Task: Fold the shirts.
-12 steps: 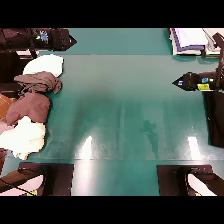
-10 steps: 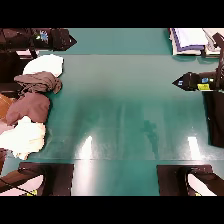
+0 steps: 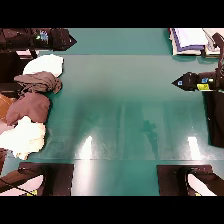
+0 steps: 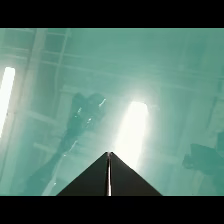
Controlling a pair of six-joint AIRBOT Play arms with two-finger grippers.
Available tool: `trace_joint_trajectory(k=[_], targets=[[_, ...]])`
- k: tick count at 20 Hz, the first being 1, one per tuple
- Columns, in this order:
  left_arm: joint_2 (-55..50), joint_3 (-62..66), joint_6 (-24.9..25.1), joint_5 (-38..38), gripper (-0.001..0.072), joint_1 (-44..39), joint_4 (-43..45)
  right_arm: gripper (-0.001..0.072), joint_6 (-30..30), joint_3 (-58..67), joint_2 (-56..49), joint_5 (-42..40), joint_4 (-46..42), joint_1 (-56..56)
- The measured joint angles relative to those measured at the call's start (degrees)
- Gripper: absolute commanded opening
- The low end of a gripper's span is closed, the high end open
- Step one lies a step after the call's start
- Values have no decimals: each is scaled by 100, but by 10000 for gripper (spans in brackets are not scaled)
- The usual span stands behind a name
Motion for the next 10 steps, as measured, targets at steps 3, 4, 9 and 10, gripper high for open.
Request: trace_joint_trajectory(k=[3,4,9,10], targets=[[0,0,-7,2,24,0,-15,17,0,0,0,0,0,0],[-2,0,-4,31,159,0,-4,17,0,0,0,0,2,2],[-127,0,-219,511,612,55,1362,17,0,0,0,-2,2,0],[-232,0,-380,564,612,125,1808,17,0,0,0,-4,4,0]])
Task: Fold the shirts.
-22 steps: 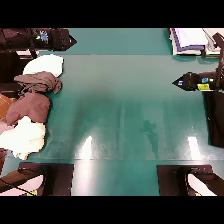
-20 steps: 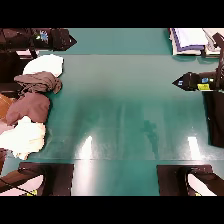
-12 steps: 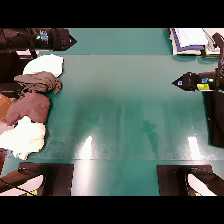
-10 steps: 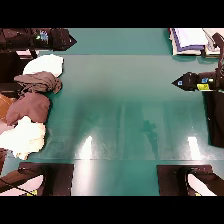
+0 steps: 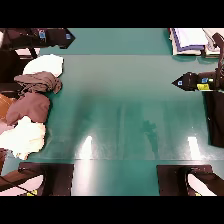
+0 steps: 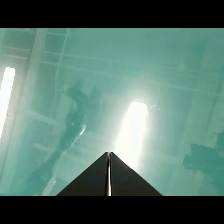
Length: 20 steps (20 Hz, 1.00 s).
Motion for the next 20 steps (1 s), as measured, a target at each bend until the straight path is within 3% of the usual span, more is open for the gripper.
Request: trace_joint_trajectory(k=[3,6,16,17,18,19,20], targets=[[-557,0,-402,131,612,435,984,18,0,0,0,-9,24,2],[-1368,0,-599,378,612,968,1399,17,0,0,0,-11,39,2],[-3171,4,-844,1517,602,1799,1703,18,2,0,0,-13,46,11],[-3220,13,-848,1609,403,1810,1705,17,2,0,0,-13,46,11],[-3254,37,-850,1692,137,1823,1707,17,2,0,0,-15,46,11],[-3276,72,-850,1744,29,1832,1707,17,2,0,0,-31,46,11],[-3289,138,-850,1759,21,1834,1711,17,2,0,0,-42,46,11]])
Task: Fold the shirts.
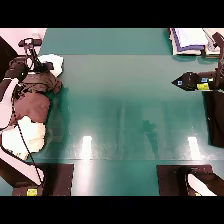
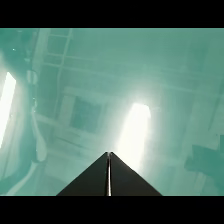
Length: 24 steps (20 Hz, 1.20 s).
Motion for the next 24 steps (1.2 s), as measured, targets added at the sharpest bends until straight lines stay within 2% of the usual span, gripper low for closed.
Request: trace_joint_trajectory(k=[6,12,17,22,23,24], targets=[[411,1067,9,-662,20,4,-72,17,4,199,0,-229,0,0],[2288,2151,804,-1561,19,-538,-162,17,2,1300,0,-586,-26,0],[3447,2321,1235,-2614,19,-1891,-195,17,2,2105,0,-636,-52,0],[3418,1539,1150,-3327,24,-3818,-254,17,0,2485,35,-352,-59,0],[3305,1281,1123,-3359,161,-4212,-376,17,0,2516,63,-304,-57,0],[3182,1047,1113,-3331,522,-4546,-570,17,0,2538,103,-258,-57,0]])
